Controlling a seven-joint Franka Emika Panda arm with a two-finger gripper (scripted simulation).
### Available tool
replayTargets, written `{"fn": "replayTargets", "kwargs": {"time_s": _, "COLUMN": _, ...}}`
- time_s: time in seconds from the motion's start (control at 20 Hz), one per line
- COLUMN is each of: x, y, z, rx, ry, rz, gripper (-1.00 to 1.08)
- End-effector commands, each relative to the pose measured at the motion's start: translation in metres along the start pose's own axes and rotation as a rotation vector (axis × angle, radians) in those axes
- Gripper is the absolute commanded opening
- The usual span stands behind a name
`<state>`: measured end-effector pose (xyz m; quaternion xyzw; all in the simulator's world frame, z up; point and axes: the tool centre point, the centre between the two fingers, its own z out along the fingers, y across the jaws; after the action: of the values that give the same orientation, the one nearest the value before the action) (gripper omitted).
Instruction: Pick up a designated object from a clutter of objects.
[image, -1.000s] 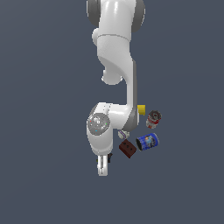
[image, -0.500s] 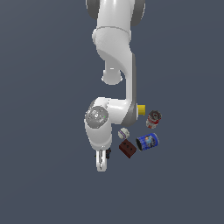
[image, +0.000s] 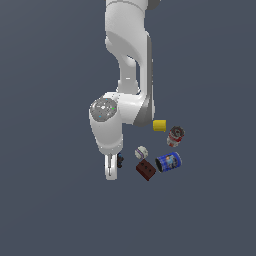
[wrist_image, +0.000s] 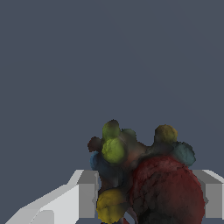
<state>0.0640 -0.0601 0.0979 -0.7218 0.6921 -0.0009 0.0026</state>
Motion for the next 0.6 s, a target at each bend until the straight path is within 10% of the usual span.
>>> {"fn": "replayTargets", "kwargs": {"time_s": 0.0, "x": 0.005, "y": 0.013, "z": -0.017, "rx": 0.002, "ry": -0.001, "rz": 0.0, "gripper": -1.0}}
{"fn": "replayTargets", "kwargs": {"time_s": 0.55, "x": 0.025, "y": 0.074, "z": -0.09, "rx": 0.0, "ry": -0.003, "rz": 0.001, "gripper": -1.0}}
